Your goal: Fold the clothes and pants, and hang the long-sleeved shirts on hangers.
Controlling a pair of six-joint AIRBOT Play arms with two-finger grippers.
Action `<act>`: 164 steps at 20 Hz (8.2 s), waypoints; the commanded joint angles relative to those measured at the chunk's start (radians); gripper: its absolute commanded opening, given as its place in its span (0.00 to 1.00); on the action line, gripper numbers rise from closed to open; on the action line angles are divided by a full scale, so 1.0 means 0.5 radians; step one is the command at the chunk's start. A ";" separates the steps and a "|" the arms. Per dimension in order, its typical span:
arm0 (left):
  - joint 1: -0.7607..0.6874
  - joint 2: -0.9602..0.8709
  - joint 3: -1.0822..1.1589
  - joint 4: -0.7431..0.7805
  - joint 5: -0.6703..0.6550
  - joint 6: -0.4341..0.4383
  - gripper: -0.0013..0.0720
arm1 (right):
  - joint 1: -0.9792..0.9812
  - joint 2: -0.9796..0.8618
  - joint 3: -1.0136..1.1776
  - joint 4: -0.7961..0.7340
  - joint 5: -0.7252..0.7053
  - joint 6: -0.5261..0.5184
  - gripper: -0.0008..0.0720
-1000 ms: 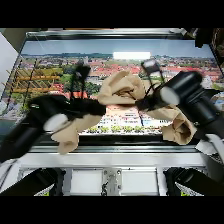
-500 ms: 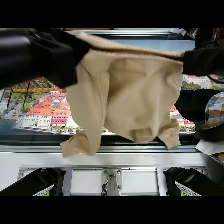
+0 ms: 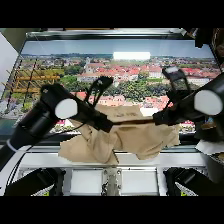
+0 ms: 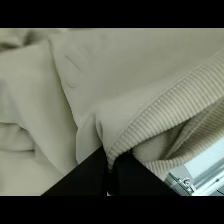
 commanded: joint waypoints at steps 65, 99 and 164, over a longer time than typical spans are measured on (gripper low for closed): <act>2.148 0.085 -0.186 0.419 0.518 0.510 0.97 | 0.166 0.044 -0.367 0.015 -0.285 0.230 0.04; 2.360 -1.758 0.873 0.970 0.942 0.598 0.52 | 0.166 0.030 -0.367 0.015 -0.285 0.230 0.04; 1.219 0.304 -0.696 -0.343 -0.741 2.853 0.04 | 0.166 0.029 -0.367 0.015 -0.285 0.230 0.04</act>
